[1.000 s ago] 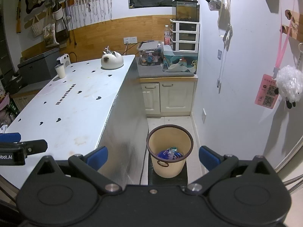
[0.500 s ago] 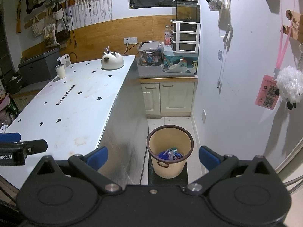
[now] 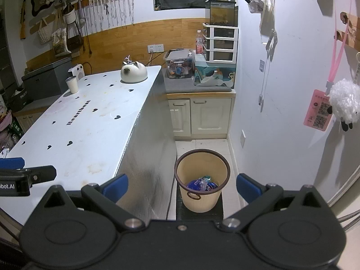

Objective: Collect trash

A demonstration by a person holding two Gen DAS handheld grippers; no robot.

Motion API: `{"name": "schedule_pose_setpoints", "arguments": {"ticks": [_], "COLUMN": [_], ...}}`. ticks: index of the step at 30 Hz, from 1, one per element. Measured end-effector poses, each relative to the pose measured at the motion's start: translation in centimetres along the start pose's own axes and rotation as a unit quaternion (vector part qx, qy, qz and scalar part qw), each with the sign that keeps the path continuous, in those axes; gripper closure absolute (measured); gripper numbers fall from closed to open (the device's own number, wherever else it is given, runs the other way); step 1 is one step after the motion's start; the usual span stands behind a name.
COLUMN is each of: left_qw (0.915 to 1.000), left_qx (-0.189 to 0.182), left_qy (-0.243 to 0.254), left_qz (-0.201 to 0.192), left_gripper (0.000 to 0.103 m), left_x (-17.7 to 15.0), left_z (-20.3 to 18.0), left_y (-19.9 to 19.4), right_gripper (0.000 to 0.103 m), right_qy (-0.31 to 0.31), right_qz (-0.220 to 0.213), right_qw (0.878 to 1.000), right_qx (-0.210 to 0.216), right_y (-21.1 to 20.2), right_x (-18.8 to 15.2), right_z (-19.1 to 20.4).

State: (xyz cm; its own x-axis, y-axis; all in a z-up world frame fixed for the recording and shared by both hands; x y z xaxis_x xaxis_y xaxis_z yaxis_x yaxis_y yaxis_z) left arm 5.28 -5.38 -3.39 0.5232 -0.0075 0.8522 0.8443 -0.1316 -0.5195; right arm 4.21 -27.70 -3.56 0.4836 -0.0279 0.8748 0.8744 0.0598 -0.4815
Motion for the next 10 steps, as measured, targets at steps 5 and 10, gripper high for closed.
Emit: {"name": "schedule_pose_setpoints", "arguments": {"ticks": [5,10], "left_qw": [1.0000,1.0000], "left_qx": [0.001,0.004], "left_qy": [0.000,-0.001], "left_qz": [0.001,0.002], "left_gripper": [0.000,0.000], "left_x": [0.22,0.47], "left_z": [0.10,0.12], "left_y": [0.04,0.18], "right_gripper": [0.000,0.000], "right_qy": [0.000,0.000], "right_qz": [0.000,0.000], "right_qw": [1.000,1.000], "right_qx": [0.000,0.000], "right_y": [-0.01,-0.01], "right_x": [0.04,0.04], "right_z": [0.04,0.05]}}
Point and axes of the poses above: each gripper's, at about its wrist camera, not at the fingertips, and y roughly the way its jaws point, z to its left, x to its top, the point moved 8 cm from there along y, roughly the way its jaws point, and after that the axes turned 10 degrees about -z, right-handed, at the moved point
